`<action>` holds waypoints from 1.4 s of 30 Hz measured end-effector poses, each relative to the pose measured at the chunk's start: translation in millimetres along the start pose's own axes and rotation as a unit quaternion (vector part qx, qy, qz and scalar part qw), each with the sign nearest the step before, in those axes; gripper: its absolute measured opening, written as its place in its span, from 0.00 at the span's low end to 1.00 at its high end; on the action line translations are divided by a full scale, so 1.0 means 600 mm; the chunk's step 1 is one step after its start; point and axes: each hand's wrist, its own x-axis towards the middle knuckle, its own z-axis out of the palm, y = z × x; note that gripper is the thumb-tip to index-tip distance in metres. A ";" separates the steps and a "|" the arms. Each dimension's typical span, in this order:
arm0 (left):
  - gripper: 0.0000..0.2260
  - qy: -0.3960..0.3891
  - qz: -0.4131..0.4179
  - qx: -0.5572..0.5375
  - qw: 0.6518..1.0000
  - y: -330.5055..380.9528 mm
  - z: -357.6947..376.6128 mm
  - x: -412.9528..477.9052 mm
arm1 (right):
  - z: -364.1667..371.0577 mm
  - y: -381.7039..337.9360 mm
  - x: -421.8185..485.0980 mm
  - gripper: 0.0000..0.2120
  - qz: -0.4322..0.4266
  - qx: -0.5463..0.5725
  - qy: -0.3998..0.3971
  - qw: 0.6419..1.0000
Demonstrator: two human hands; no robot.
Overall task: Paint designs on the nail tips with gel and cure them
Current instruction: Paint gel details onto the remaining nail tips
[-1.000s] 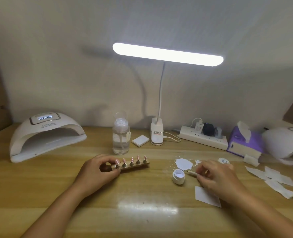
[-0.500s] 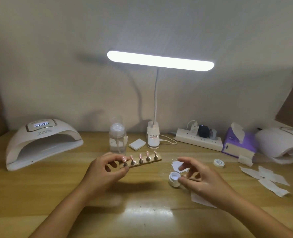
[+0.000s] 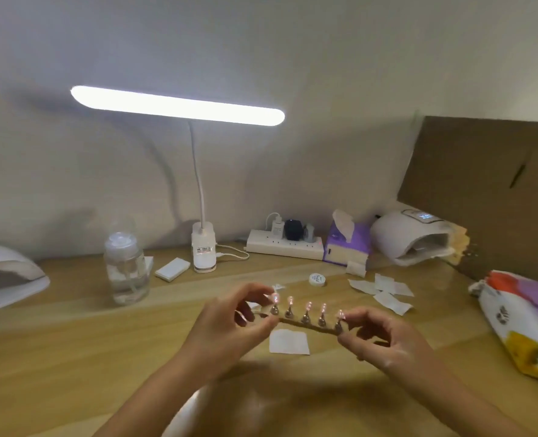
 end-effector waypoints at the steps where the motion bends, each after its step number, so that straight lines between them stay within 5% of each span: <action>1: 0.16 -0.007 0.003 -0.014 1.000 0.007 0.027 0.012 | -0.019 0.011 -0.011 0.13 0.032 0.027 0.019 0.999; 5: 0.21 -0.032 -0.042 -0.065 0.997 0.034 0.134 0.060 | -0.090 0.063 -0.030 0.12 0.141 0.114 0.173 0.968; 11: 0.15 -0.053 -0.079 -0.102 0.990 0.054 0.243 0.098 | -0.143 0.123 0.019 0.11 0.192 0.225 0.406 0.865; 15: 0.08 -0.035 -0.104 -0.147 0.983 0.049 0.276 0.101 | -0.127 0.132 0.101 0.07 0.220 0.325 0.485 0.781; 19: 0.02 -0.047 -0.121 -0.162 0.978 0.041 0.287 0.116 | -0.131 0.144 0.186 0.07 0.233 0.354 0.522 0.740; 29: 0.05 0.013 -0.123 -0.262 0.957 0.032 0.336 0.152 | -0.216 0.232 0.305 0.12 0.305 0.090 0.576 0.753; 42: 0.05 0.014 -0.133 -0.247 0.960 0.029 0.343 0.169 | -0.293 0.271 0.393 0.15 0.327 -0.090 0.469 0.815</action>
